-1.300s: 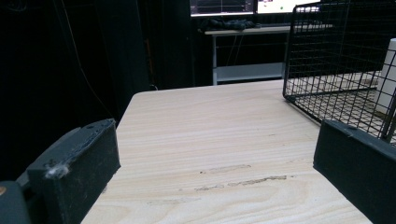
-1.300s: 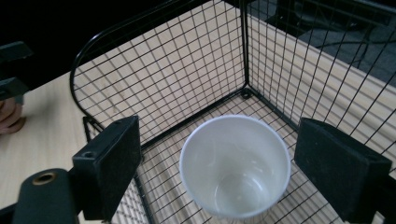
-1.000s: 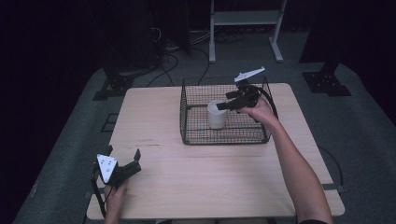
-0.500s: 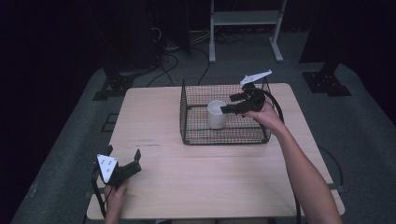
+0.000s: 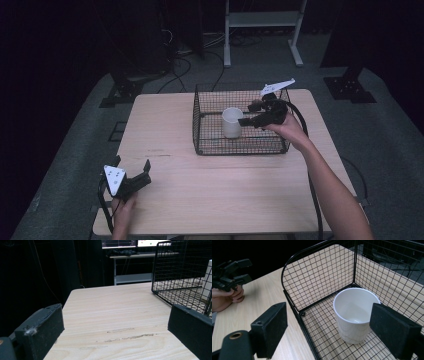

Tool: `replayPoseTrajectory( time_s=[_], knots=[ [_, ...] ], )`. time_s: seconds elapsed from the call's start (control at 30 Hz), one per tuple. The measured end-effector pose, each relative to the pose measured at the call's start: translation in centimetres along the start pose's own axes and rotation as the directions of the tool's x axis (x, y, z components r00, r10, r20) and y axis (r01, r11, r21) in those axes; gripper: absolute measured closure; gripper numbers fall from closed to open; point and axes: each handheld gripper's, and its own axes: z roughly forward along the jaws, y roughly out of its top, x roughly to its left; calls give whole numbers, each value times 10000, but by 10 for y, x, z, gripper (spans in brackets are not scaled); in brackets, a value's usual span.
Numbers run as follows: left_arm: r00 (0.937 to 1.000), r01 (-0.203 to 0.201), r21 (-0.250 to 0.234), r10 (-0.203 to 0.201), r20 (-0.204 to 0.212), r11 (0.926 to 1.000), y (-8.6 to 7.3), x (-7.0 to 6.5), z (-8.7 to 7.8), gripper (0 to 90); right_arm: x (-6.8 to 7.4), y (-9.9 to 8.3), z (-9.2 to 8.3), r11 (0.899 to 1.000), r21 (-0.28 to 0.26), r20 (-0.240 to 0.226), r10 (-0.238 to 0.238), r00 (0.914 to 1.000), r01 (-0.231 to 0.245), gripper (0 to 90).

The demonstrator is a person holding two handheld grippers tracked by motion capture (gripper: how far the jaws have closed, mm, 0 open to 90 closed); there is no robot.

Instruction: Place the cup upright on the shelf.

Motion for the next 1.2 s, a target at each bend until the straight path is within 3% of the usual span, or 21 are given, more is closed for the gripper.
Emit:
replayPoseTrajectory(
  time_s=[0.3, 0.73, 1.2],
  knots=[
    [10000, 22, 3, -22, -1, 10000, 0, 0, 0, 0, 12, -3, -8, 9997, -102, -162, -235, 9996, 233, 138],
    [10000, -11, 0, 11, 1, 10000, 0, 0, 0, 0, 28, -19, -24, 9987, -243, -313, -453, 9985, 445, 138],
    [10000, 24, -4, -24, -15, 10000, 0, 0, 0, 0, 41, -42, -28, 9986, -204, -777, -503, 9957, 488, 138]
  ],
)
